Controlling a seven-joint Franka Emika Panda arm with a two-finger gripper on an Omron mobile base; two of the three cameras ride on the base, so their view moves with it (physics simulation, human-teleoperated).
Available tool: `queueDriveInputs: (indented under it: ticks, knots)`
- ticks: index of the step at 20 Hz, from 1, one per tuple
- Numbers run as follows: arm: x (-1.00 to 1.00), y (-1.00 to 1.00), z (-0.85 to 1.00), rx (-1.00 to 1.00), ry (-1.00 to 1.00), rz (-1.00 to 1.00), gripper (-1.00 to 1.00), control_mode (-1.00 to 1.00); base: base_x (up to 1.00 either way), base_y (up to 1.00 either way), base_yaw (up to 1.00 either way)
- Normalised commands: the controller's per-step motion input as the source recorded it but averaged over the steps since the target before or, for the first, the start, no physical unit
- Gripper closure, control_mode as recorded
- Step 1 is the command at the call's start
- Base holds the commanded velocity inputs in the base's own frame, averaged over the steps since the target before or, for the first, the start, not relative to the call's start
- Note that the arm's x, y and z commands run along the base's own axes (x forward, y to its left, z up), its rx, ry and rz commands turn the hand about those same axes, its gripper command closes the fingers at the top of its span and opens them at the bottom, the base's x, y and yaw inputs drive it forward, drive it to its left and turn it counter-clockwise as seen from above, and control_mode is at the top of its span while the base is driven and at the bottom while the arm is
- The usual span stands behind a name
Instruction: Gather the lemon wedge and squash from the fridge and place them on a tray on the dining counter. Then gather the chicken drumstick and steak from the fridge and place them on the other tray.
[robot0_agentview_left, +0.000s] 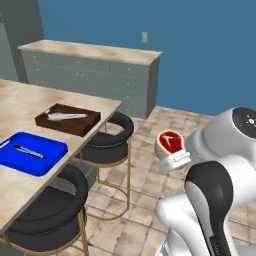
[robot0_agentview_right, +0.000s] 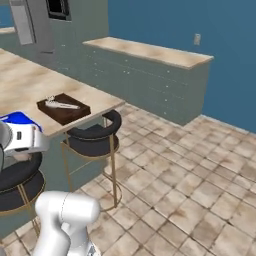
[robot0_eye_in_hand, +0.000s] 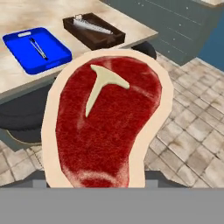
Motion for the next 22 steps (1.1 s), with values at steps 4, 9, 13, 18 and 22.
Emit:
queueDriveInputs:
  ticks: [4, 9, 13, 18, 22]
  knots:
    - [0.00, 0.00, 0.00, 0.00, 0.00, 0.00, 1.00, 1.00, 0.75, -0.20, 0.44]
    - [0.00, 0.00, 0.00, 0.00, 0.00, 0.00, 1.00, 1.00, 0.73, -0.15, 0.47]
    - [0.00, 0.00, 0.00, 0.00, 0.00, 0.00, 1.00, 1.00, 0.60, -0.28, 0.43]
    - [0.00, 0.00, 0.00, 0.00, 0.00, 0.00, 1.00, 1.00, 0.59, -0.39, 0.39]
    - [0.00, 0.00, 0.00, 0.00, 0.00, 0.00, 1.00, 1.00, 0.74, -0.36, 0.38]
